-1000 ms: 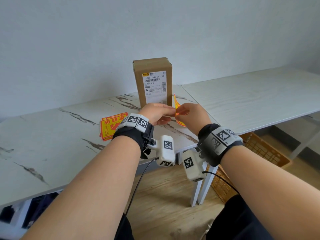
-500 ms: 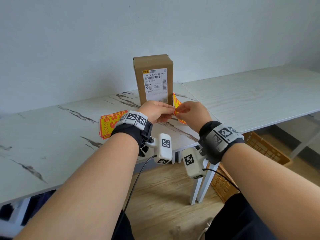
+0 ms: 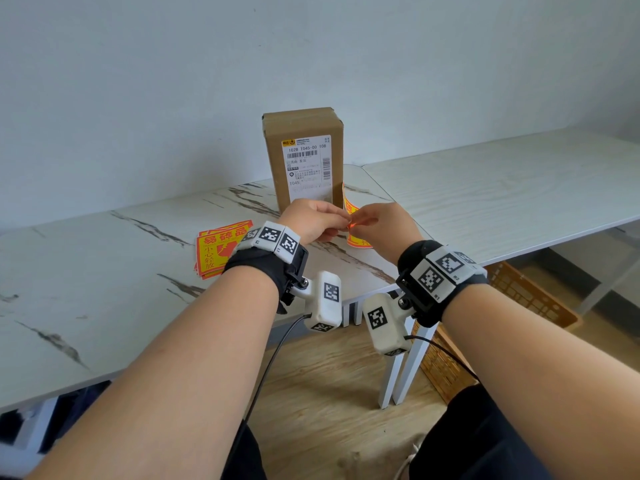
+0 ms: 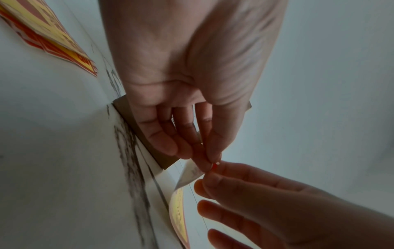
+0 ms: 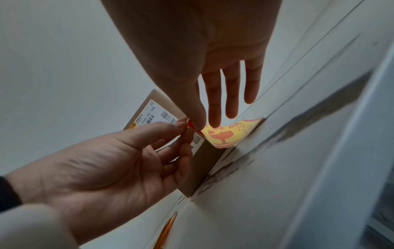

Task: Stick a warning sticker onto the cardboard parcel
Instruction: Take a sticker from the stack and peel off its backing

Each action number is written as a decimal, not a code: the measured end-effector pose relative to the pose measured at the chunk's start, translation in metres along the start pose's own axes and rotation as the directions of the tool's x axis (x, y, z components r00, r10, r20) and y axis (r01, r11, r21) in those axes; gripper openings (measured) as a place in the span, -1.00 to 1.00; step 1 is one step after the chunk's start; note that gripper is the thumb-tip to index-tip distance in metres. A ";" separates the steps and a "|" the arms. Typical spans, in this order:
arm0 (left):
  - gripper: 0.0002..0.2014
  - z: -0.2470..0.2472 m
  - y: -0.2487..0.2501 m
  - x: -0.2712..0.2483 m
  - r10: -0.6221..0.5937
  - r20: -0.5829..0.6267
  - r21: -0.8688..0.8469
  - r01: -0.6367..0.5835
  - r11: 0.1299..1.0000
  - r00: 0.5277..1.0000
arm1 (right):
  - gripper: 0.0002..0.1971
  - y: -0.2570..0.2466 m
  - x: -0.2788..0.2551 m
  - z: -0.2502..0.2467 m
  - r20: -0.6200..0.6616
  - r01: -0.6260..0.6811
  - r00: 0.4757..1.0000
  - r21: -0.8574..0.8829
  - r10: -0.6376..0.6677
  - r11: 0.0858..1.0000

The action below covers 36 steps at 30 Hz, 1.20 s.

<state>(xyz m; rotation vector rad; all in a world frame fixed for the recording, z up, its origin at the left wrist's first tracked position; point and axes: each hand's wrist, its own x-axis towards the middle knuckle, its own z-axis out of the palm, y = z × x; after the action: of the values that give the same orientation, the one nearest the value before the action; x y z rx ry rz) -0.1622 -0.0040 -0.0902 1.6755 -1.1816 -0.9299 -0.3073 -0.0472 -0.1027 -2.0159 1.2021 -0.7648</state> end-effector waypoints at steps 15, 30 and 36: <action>-0.91 -0.001 -0.004 0.002 -0.014 -0.065 -0.002 0.014 1.000 0.998 | -0.92 0.000 0.001 0.004 -0.014 0.007 1.000 -0.013 -0.007 1.000; -0.83 -0.005 -0.001 0.001 -0.018 -0.042 0.042 0.020 0.999 0.999 | -0.87 -0.006 -0.001 0.005 -0.024 0.011 1.000 -0.002 -0.011 1.000; -0.69 -0.005 -0.002 0.004 -0.031 -0.044 0.045 0.033 0.998 0.999 | -0.86 -0.003 0.000 0.008 -0.027 -0.031 0.999 0.068 0.033 0.997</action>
<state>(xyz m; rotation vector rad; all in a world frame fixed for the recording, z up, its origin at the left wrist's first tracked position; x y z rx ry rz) -0.1562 -0.0062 -0.0902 1.7478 -1.1580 -0.8880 -0.3003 -0.0440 -0.1050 -1.9329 1.2055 -0.8100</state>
